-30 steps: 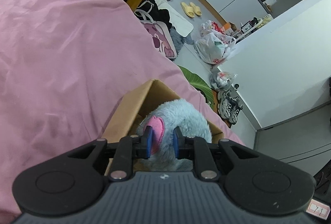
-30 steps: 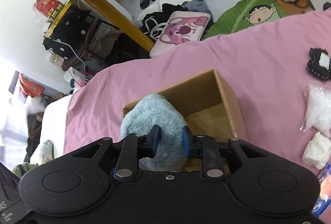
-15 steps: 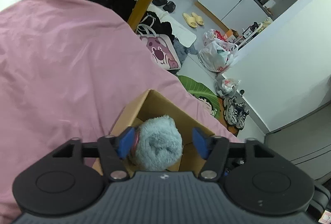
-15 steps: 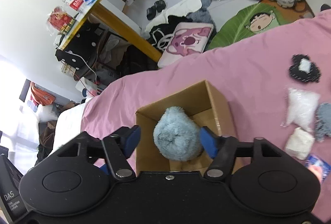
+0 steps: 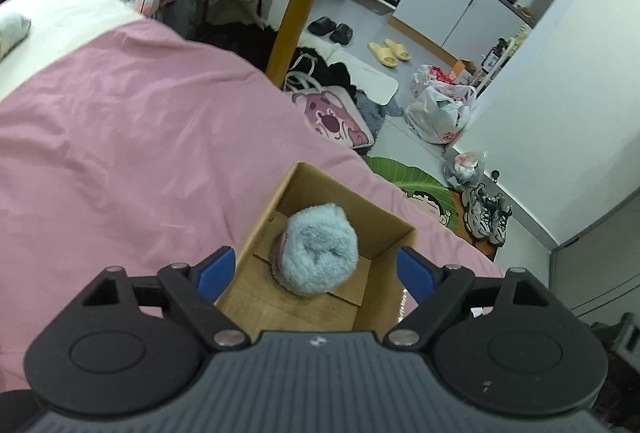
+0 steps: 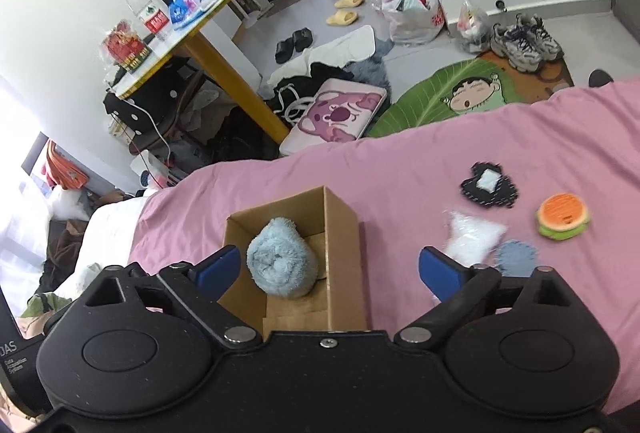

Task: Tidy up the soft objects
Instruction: 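Lower the plush into the box and open the right tool, then grasp the purple tissue pack with the left tool while the right tool grasps the burger plush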

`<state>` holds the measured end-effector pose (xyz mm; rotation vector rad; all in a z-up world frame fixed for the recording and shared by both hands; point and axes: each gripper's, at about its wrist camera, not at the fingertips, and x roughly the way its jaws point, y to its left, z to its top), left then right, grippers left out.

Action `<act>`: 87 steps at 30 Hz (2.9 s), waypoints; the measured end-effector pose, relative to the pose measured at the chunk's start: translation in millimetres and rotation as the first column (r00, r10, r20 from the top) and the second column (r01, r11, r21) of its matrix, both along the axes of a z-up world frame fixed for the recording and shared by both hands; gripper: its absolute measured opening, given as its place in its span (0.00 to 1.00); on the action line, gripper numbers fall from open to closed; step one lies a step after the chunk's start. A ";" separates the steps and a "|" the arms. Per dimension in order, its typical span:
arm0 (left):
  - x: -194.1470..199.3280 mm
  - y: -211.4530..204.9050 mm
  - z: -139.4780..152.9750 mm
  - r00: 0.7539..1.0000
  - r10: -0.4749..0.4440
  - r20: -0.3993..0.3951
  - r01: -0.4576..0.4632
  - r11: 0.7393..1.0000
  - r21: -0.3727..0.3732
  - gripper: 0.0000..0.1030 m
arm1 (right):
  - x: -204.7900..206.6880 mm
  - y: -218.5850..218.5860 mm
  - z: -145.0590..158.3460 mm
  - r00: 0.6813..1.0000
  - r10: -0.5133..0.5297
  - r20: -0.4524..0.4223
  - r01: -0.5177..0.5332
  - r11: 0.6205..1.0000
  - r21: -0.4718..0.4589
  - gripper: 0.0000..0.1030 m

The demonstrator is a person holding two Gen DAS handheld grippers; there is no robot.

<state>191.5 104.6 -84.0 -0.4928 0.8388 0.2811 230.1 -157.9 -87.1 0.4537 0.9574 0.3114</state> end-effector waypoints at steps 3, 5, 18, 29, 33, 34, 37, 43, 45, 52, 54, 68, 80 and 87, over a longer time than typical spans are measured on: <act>-6.2 -14.7 10.9 1.000 -0.002 0.006 0.001 0.998 0.058 0.84 | -7.7 -14.6 7.2 1.000 0.003 0.025 -0.003 1.000 -0.009 0.98; -12.0 -24.0 17.3 1.000 -0.009 0.015 0.007 0.997 0.073 0.84 | -12.8 -25.0 10.7 0.999 0.013 0.034 -0.013 1.000 -0.009 0.98; -36.3 -86.6 25.8 0.992 -0.099 -0.076 0.107 0.989 0.098 0.89 | -41.1 -93.5 13.0 0.999 0.020 0.038 -0.020 1.000 -0.002 1.00; -50.8 -131.1 35.1 0.988 -0.124 -0.090 0.133 0.985 0.110 0.91 | -54.9 -140.4 16.8 0.999 0.026 0.037 -0.025 1.000 -0.014 1.00; -55.6 -148.4 37.6 0.986 -0.139 -0.088 0.150 0.980 0.130 0.91 | -57.8 -157.4 16.2 0.999 0.014 0.037 -0.014 1.000 -0.011 1.00; -57.2 -151.9 37.6 0.986 -0.141 -0.087 0.152 0.979 0.137 0.91 | -58.3 -160.3 15.8 0.999 0.013 0.035 -0.013 1.000 -0.013 1.00; -61.1 -161.5 36.8 0.986 -0.140 -0.089 0.152 0.979 0.139 0.91 | -61.4 -168.5 14.9 0.999 0.024 0.035 -0.023 0.999 -0.027 1.00; -67.7 -182.7 33.3 0.982 -0.162 -0.100 0.177 0.969 0.172 0.91 | -68.0 -177.3 15.9 0.997 0.057 0.047 -0.054 0.997 -0.061 1.00; -69.2 -189.5 30.4 0.980 -0.169 -0.105 0.186 0.966 0.180 0.91 | -70.1 -180.9 16.1 0.996 0.066 0.051 -0.063 0.996 -0.071 1.00; -70.6 -209.5 19.3 0.972 -0.205 -0.118 0.226 0.951 0.211 0.91 | -70.4 -191.1 10.1 0.994 0.105 0.039 -0.101 0.991 -0.091 1.00; -69.8 -212.5 15.5 0.968 -0.217 -0.123 0.239 0.950 0.203 0.91 | -68.3 -192.5 6.3 0.993 0.110 0.033 -0.107 0.990 -0.091 1.00; -46.0 -226.4 -21.4 0.949 -0.256 -0.185 0.289 0.941 0.177 0.90 | -41.4 -195.0 -29.3 0.995 0.085 -0.058 -0.087 0.996 -0.026 1.00; -17.7 -223.9 -72.6 0.928 -0.236 -0.289 0.277 0.954 0.111 0.89 | -8.4 -189.9 -56.6 0.995 0.045 -0.088 -0.048 0.999 -0.026 1.00; 2.8 -219.3 -102.8 0.920 -0.176 -0.349 0.211 0.975 0.065 0.89 | 10.9 -185.7 -75.1 0.990 0.051 -0.131 -0.055 0.998 -0.029 1.00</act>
